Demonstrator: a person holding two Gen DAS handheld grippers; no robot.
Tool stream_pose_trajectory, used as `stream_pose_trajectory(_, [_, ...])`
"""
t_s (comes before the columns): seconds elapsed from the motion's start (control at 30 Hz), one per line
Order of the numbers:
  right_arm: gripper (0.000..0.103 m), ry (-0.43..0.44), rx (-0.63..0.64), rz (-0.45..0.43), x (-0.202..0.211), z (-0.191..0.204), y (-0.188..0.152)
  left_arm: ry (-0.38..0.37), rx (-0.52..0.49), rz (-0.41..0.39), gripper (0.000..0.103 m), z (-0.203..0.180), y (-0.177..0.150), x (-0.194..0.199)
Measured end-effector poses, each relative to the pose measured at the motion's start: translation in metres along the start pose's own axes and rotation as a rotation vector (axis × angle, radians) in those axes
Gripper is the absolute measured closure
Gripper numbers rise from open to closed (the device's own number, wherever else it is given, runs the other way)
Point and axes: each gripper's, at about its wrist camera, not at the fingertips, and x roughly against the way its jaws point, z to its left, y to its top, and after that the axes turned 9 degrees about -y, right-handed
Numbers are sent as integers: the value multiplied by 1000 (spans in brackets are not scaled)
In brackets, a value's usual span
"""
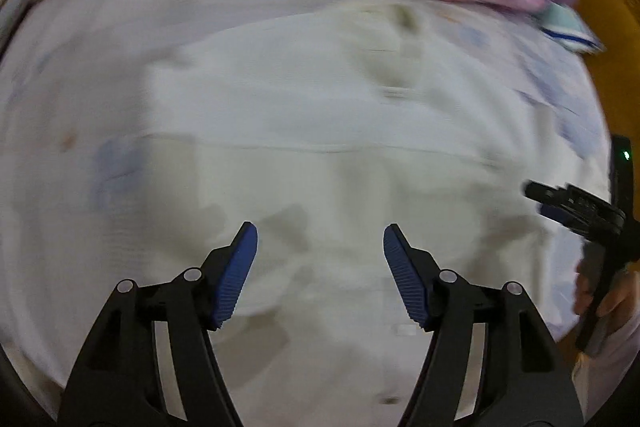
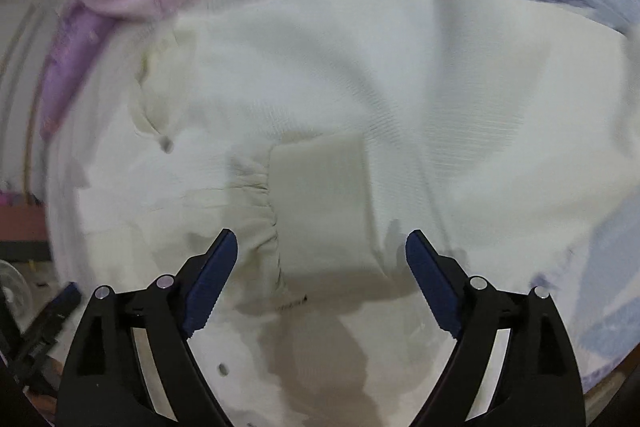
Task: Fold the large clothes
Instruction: 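Fold the held sleeve across the jacket body and lower it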
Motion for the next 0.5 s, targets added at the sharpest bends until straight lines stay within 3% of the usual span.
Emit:
stream_pose_trajectory(0.03, [20, -45, 23, 51, -17, 10, 4, 22, 42, 4, 37, 19, 1, -4])
stream_pose_trajectory(0.07, [19, -65, 33, 71, -25, 17, 6, 33, 113, 13, 46, 48, 0, -12])
stream_pose_trajectory(0.1, [23, -107, 57, 72, -33, 28, 6, 45, 178, 35, 71, 68, -3, -23])
stream_pose_trajectory(0.13, [29, -162, 109, 54, -33, 40, 4, 55, 256, 75, 82, 89, -7, -35])
stream_pose_trajectory(0.17, [43, -191, 145, 35, -30, 47, 3, 27, 360, 126, 96, 113, -14, -46])
stream_pose_trajectory(0.2, [64, -180, 170, 7, -21, 53, 0, -8, 424, 146, 100, 126, -19, -49])
stream_pose_trajectory(0.27, [81, -138, 141, -15, -2, 49, -7, 12, 401, 153, 101, 125, -23, -42])
stream_pose_trajectory(0.37, [81, -215, 57, -57, 5, 29, -11, 51, 346, 180, 101, 116, -29, -45])
stream_pose_trajectory(0.43, [57, -231, 56, 14, -25, 17, -7, 41, 357, 183, 101, 122, -28, -58])
stream_pose_trajectory(0.5, [45, -208, 11, 64, -29, 14, 4, 66, 348, 214, 101, 122, -21, -67])
